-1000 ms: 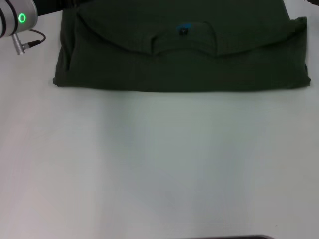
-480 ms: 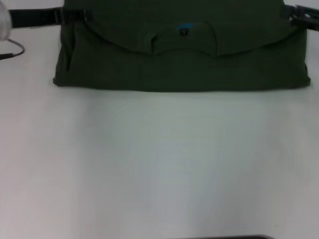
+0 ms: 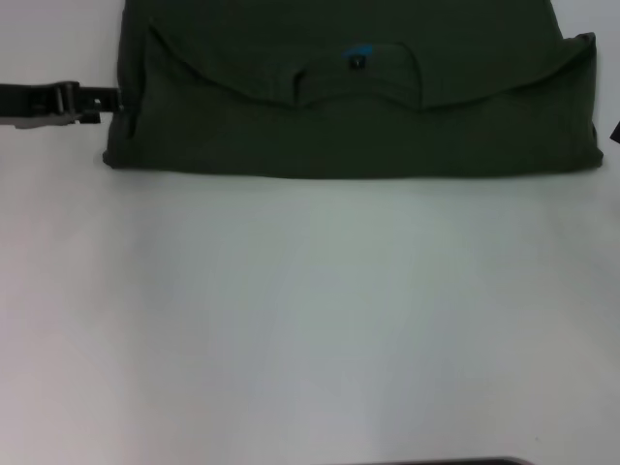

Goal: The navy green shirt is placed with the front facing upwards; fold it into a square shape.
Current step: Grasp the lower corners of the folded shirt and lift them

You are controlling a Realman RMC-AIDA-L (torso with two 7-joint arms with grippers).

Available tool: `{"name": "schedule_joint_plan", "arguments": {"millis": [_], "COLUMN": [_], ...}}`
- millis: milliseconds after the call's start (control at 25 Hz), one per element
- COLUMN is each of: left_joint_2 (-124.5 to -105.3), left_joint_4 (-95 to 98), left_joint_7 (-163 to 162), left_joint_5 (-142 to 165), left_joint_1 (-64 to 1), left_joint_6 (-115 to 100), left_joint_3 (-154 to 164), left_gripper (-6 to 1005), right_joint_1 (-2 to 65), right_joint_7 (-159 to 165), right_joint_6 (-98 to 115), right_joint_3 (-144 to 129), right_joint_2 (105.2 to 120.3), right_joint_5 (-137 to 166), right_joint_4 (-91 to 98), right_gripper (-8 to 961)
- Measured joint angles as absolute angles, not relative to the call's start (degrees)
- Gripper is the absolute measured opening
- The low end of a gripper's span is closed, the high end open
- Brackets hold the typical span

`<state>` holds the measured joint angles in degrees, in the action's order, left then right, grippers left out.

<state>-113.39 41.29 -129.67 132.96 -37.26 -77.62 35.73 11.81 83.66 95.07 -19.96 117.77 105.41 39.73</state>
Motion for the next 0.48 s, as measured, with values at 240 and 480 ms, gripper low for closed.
{"name": "schedule_joint_plan", "arguments": {"millis": [240,480], "left_joint_2": [-114.30,-114.30], "left_joint_4": [37.8,35.8], "left_joint_7": [-131.4,-134.9], "left_joint_5": [134.9,135.0], "left_joint_1": [-39.0,-39.7], "left_joint_6": [-73.4,-68.8], "left_joint_3": [38.1,41.9], "left_gripper": [802,804], "right_joint_1": [11.7,12.9], "right_joint_7": [83.4,83.9], "right_joint_6": [95.6,95.7], "right_joint_3": [-20.0,-20.2], "right_joint_2": [118.30,117.65], "right_joint_5": [106.2,106.2], "right_joint_4": [39.3,39.3], "right_gripper": [767,767]}}
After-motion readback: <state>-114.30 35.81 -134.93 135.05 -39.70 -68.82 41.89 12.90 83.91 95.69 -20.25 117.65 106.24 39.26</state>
